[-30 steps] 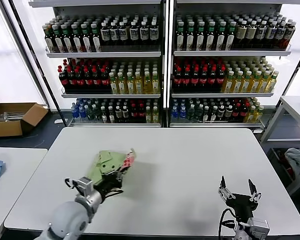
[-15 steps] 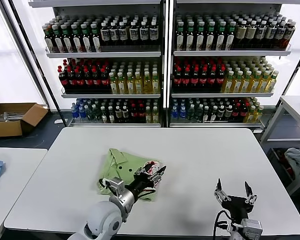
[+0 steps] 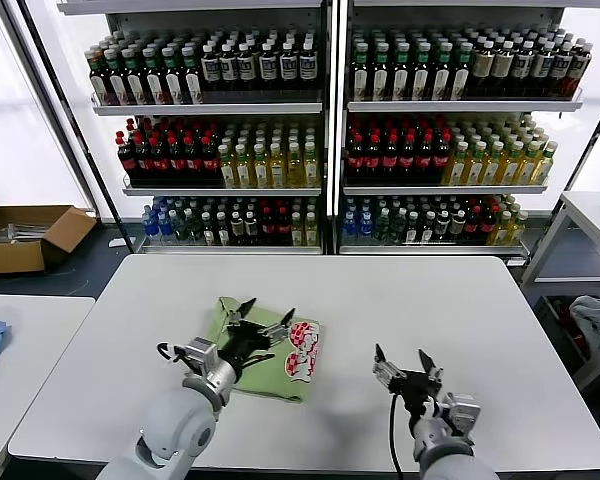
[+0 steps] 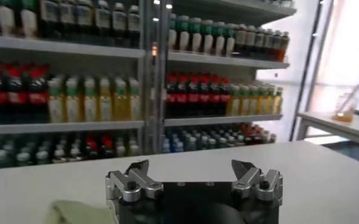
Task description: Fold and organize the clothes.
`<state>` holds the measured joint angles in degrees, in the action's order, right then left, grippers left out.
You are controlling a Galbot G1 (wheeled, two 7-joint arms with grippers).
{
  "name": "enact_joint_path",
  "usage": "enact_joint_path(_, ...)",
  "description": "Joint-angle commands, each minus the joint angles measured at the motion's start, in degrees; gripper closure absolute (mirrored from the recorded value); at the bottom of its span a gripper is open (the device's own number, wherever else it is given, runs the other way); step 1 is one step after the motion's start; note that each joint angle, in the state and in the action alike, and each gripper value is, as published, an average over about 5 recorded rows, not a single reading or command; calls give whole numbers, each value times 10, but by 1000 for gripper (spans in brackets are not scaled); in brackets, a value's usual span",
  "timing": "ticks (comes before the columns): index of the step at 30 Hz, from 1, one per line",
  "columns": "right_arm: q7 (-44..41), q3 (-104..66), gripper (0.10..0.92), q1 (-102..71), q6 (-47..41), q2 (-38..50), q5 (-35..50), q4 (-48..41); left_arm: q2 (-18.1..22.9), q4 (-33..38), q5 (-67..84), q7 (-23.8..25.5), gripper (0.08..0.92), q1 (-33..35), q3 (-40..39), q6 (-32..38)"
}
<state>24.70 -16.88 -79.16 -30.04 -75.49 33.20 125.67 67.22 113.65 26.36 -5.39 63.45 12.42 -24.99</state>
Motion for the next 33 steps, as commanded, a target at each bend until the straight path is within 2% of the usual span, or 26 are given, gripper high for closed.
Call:
enact_joint_path(1,45,139,203,156,-33,17,162,-115,-20,18,-32,-22,177,37,102,-8)
enact_joint_path(8,61,192,203,224,-34,23,183,-170,-13,15,-28,-23,177,54,131,-10)
enact_joint_path(18,85,200,222,253,-34,7,201,-211,1,-1,-15,-31,177,53,130,-11)
enact_joint_path(22,89,200,291,247,-33,0,187,-218,3,1,-10,-36,177,50,124,-9)
enact_joint_path(33,91,202,558,226,-32,-11,159,-218,1,0,-6,-36,177,47,118,-9)
